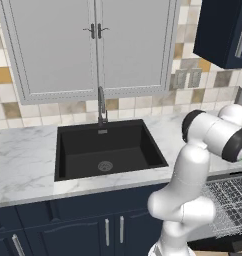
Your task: Pick up the cup and bowl from the counter, place them in the dishwasher, and close the dishwasher door.
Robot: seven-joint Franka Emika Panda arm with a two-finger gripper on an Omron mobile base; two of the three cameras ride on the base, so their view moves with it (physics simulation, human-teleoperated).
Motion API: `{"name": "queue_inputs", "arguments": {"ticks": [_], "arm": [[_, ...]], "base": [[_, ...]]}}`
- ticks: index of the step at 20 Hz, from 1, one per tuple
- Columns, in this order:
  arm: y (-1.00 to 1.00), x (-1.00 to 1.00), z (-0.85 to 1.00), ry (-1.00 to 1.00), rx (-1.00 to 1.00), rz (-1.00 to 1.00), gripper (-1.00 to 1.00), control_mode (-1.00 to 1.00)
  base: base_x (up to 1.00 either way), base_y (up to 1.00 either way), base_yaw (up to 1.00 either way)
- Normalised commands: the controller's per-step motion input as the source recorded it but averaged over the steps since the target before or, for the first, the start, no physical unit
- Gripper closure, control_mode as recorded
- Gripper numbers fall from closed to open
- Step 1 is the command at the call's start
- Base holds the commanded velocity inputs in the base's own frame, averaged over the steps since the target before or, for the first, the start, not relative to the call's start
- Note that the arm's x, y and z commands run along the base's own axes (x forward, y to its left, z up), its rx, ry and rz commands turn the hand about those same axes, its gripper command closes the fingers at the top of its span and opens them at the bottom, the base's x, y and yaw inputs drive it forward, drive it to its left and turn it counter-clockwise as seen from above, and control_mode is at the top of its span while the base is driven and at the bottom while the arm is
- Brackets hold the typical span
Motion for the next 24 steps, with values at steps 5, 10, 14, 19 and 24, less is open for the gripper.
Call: {"name": "queue_inputs", "arguments": {"ticks": [5,10,14,19,24], "arm": [[-0.02,-0.51,0.25,-0.09,0.00,0.00,1.00,-1.00],[0.00,-0.28,0.04,-0.02,0.01,0.00,1.00,-1.00],[0.00,-0.19,0.00,0.00,0.05,0.02,1.00,-1.00],[0.00,-0.17,-0.06,0.00,0.08,0.03,1.00,-1.00],[0.00,-0.20,-0.22,0.00,0.12,0.04,1.00,-1.00]], "base": [[0.00,0.00,0.00],[0.00,0.00,0.00],[0.00,0.00,0.00],[0.00,0.00,0.00],[0.00,0.00,0.00]]}}
